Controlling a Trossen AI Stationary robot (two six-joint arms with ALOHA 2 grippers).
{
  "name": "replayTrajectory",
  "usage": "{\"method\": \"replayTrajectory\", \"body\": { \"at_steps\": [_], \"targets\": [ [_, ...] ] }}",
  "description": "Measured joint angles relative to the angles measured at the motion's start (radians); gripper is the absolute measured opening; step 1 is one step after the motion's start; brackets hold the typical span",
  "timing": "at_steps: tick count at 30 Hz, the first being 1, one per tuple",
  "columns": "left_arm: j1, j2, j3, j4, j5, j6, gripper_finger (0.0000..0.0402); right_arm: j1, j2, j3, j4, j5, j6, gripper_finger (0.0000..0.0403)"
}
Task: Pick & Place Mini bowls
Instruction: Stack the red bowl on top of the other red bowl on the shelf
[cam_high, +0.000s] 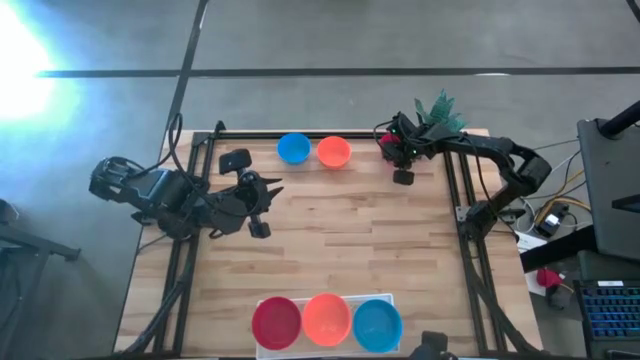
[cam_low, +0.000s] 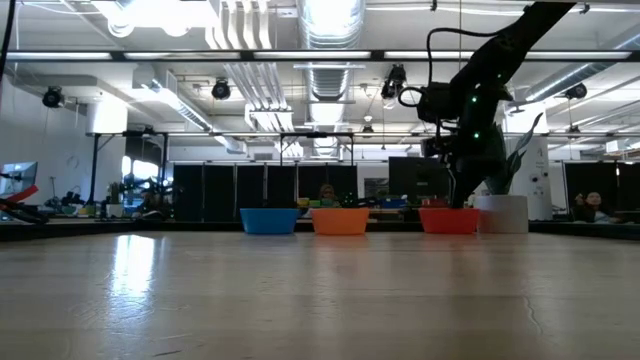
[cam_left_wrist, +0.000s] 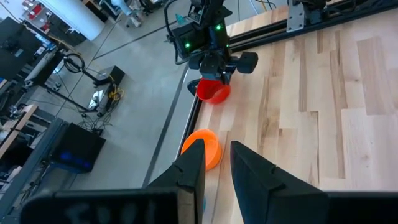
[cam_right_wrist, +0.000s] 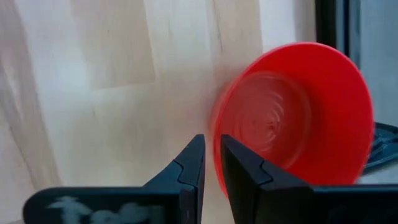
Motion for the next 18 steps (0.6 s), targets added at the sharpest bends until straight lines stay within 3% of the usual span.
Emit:
{"method": "replayTrajectory", "body": {
  "at_steps": [9,18],
  "targets": [
    [0.000,0.000,0.000,0.000,0.000,0.000,0.0071,-0.001,0.008,0.000,0.005,0.008,-0.005,0.0047],
    [0.000,0.000,0.000,0.000,0.000,0.000,0.0071,-0.001,0.102,-0.003,0.019,0.008,-0.003,0.0047]
  ]
}}
